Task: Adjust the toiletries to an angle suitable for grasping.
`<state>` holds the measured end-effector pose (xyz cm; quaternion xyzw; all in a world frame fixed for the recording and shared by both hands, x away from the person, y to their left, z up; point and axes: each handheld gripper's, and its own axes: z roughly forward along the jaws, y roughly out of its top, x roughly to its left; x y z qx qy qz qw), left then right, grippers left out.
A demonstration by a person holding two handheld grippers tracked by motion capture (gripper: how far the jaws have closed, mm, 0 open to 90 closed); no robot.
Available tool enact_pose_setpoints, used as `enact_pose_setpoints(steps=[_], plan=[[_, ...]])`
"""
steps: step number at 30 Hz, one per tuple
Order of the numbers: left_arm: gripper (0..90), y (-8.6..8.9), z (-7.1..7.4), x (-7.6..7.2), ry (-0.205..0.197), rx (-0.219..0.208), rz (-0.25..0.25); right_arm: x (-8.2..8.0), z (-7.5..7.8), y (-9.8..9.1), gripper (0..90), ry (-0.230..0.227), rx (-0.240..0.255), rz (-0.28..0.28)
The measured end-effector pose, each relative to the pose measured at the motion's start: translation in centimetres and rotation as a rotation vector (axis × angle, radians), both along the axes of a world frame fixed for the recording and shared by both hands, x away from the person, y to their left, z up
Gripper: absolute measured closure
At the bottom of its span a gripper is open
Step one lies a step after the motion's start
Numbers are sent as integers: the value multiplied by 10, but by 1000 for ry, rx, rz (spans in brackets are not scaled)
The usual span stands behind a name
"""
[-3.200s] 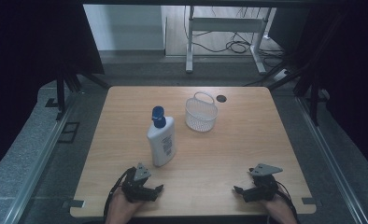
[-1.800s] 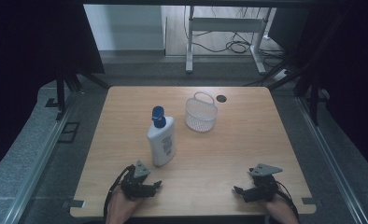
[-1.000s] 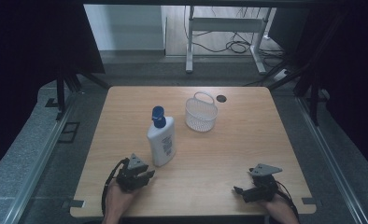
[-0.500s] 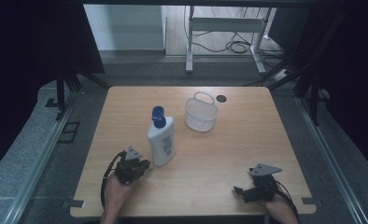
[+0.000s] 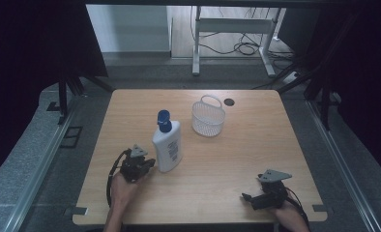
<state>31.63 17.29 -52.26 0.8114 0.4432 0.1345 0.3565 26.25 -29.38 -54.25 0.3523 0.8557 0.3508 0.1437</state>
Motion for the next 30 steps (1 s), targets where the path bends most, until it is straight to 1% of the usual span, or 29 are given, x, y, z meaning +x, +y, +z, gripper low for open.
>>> enact_pose_setpoints(steps=[1, 2, 3, 6, 9, 11, 16, 19, 25, 30], plan=[[891, 1, -2, 4, -1, -21, 9, 0, 0, 0, 4, 0, 0, 0], [891, 1, -2, 4, -1, -21, 9, 0, 0, 0, 4, 0, 0, 0], [891, 1, -2, 6, -1, -30, 11, 0, 0, 0, 4, 0, 0, 0], [891, -1, -4, 12, -7, -38, 8, 0, 0, 0, 3, 0, 0, 0], [892, -3, -5, 15, -8, -45, 7, 0, 0, 0, 3, 0, 0, 0], [891, -5, -6, 19, -6, -52, -4, 0, 0, 0, 2, 0, 0, 0], [891, -8, -7, 25, -7, -52, -20, 0, 0, 0, 2, 0, 0, 0], [891, -7, -7, 31, -4, -76, -30, 0, 0, 0, 2, 0, 0, 0], [891, -11, -5, 37, -2, -70, -39, 0, 0, 0, 2, -1, 0, 1], [891, -12, -6, 39, 4, -76, -49, 0, 0, 0, 2, -1, 0, 1]])
